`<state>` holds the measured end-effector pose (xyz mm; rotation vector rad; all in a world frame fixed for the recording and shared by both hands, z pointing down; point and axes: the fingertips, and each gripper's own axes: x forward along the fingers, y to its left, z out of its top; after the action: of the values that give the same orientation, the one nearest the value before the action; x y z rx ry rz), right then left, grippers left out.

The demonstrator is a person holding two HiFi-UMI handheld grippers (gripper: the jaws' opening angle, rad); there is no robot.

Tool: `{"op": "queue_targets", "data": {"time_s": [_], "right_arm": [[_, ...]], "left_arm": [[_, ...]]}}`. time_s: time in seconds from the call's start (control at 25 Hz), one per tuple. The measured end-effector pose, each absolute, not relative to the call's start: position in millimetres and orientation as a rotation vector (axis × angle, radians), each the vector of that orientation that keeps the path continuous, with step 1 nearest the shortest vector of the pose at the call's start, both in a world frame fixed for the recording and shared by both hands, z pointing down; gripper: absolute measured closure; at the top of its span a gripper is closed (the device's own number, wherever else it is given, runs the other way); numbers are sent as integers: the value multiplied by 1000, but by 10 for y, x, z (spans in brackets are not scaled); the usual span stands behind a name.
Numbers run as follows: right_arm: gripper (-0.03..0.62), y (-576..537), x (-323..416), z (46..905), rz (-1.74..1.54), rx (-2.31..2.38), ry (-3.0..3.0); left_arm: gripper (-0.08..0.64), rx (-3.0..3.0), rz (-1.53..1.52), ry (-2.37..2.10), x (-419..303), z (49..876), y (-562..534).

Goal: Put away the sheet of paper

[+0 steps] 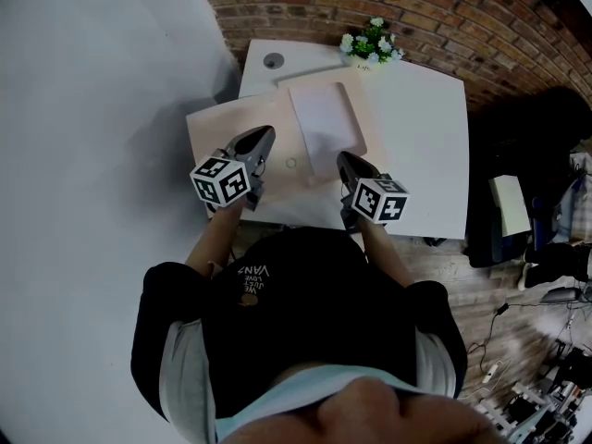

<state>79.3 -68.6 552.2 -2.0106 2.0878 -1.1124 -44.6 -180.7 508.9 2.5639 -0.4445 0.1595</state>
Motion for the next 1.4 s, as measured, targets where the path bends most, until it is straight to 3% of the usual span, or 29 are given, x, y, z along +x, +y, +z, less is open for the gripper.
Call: {"op": "queue_targets", "data": {"time_s": [1.4], "right_arm": [[594, -799, 810, 4818, -772, -2025, 2139]], "left_arm": [[558, 2613, -14, -416, -622, 4589, -1608]]}}
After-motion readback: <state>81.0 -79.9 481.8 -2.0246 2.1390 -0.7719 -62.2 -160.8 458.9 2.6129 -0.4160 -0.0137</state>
